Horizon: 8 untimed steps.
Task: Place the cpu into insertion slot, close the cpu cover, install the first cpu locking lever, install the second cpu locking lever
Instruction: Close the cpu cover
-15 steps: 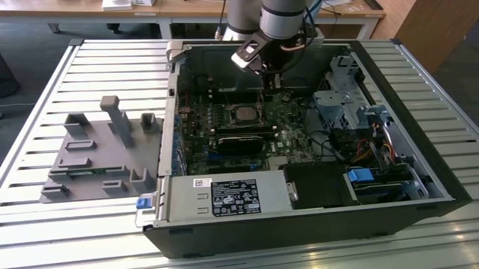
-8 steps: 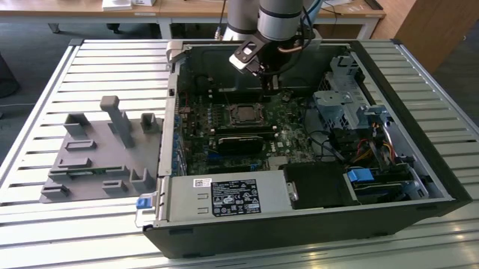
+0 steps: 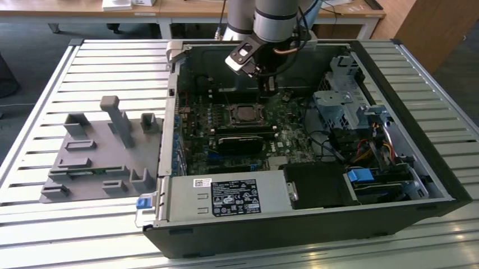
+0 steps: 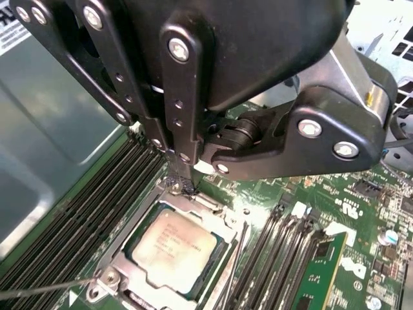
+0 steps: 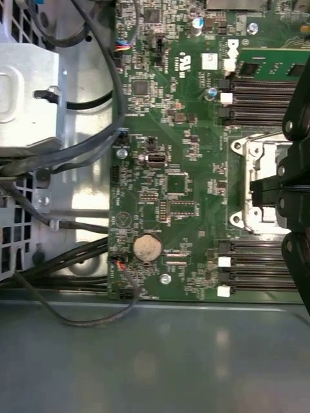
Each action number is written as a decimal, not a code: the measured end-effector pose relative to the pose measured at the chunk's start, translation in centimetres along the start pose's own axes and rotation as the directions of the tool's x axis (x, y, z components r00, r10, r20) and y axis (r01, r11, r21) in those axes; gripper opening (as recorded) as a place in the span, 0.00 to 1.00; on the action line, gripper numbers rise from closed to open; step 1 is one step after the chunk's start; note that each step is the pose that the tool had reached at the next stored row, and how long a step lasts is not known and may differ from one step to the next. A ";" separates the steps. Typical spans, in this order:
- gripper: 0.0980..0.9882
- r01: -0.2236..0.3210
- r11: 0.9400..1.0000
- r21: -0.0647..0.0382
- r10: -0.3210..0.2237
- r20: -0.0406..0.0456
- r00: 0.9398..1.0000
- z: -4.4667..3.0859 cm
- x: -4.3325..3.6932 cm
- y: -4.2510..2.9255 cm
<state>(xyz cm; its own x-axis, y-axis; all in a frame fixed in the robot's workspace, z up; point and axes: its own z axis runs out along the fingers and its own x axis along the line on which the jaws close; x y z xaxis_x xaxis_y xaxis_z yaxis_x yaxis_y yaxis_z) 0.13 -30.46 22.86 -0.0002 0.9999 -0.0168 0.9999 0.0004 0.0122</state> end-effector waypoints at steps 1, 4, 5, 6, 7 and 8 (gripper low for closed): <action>0.01 0.000 1.000 0.000 0.000 0.000 1.000 0.00 0.00 -0.17; 0.01 0.000 1.000 0.000 0.000 0.000 1.000 0.01 0.00 -0.71; 0.01 0.000 1.000 0.000 0.000 0.000 1.000 0.01 0.00 -0.88; 0.01 0.000 1.000 0.000 0.000 0.000 1.000 0.01 0.01 -1.02; 0.01 0.000 1.000 0.000 0.000 0.000 1.000 0.00 0.00 -1.16; 0.01 0.000 1.000 0.000 0.000 0.000 1.000 0.00 0.00 -1.31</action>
<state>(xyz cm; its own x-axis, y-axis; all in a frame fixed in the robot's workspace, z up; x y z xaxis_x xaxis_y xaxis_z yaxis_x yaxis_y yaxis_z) -1.18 -30.46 22.84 -0.0002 0.9999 -0.0167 0.9999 0.0004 0.0122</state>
